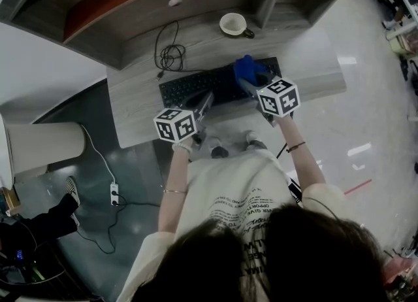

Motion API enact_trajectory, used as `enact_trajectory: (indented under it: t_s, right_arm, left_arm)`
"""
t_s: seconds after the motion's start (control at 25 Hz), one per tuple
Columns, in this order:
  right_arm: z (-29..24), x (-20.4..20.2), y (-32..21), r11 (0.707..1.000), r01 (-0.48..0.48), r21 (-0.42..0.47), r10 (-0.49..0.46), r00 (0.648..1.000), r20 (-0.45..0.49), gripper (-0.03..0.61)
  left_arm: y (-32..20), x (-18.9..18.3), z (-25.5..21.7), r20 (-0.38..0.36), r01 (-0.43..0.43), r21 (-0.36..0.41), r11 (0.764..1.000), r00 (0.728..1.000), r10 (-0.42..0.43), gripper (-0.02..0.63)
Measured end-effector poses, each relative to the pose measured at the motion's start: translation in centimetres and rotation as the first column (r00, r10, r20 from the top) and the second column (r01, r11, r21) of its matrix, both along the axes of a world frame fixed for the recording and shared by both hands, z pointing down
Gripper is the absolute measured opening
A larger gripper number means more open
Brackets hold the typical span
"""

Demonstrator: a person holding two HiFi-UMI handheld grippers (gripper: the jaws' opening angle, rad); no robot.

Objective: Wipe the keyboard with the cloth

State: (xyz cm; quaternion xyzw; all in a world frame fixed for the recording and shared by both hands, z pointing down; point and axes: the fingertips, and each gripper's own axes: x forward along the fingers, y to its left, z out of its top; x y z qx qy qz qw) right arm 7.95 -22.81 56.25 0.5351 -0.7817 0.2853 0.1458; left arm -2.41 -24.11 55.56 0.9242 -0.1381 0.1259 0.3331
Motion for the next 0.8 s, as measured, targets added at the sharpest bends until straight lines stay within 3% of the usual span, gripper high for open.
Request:
enact_trajectory:
  t_s: [0.8]
  right_arm:
    - [0.3, -2.5, -0.3, 0.999, -0.033, -0.001, 0.033, 0.999, -0.014, 0.052]
  left_arm:
    - [-0.5, -3.2, 0.4, -0.005, -0.011, -0.007, 1.0, 1.0, 0.011, -0.003]
